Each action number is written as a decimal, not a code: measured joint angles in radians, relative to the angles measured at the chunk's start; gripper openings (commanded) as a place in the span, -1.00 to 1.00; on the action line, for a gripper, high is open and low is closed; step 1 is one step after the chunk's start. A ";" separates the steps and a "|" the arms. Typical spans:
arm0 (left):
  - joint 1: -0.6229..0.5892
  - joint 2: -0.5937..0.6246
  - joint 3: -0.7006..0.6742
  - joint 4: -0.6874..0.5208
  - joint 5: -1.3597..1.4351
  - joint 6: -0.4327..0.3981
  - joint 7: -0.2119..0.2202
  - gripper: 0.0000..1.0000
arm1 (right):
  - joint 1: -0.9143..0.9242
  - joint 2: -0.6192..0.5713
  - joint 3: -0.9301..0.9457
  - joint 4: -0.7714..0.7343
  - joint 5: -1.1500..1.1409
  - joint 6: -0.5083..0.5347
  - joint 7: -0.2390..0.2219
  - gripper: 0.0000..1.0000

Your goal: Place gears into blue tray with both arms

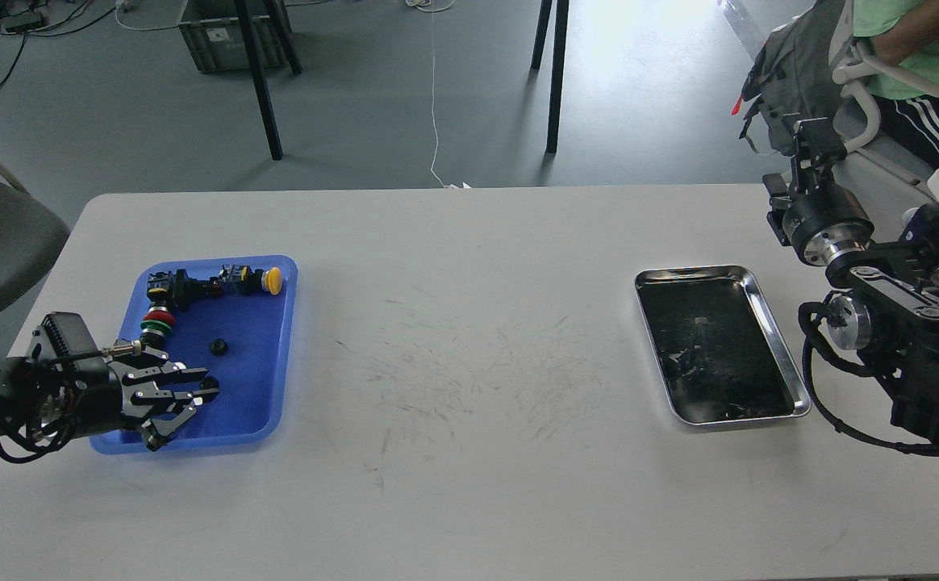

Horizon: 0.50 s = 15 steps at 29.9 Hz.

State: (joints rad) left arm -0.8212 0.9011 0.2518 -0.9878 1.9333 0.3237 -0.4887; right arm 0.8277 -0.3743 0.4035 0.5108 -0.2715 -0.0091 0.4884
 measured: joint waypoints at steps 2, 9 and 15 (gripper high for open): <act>0.000 0.000 0.000 0.000 -0.050 0.000 0.000 0.26 | -0.002 0.000 0.000 0.000 0.000 0.000 0.000 0.90; -0.024 0.003 -0.014 -0.002 -0.321 -0.008 0.000 0.39 | -0.001 0.000 0.000 0.001 0.000 0.002 0.000 0.95; -0.092 0.003 -0.091 -0.002 -0.642 -0.080 0.000 0.43 | 0.023 0.000 -0.001 0.007 0.000 0.003 0.000 0.96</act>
State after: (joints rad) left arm -0.9135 0.9043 0.1607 -0.9897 1.2914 0.2440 -0.4883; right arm 0.8503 -0.3743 0.4027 0.5180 -0.2714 -0.0063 0.4889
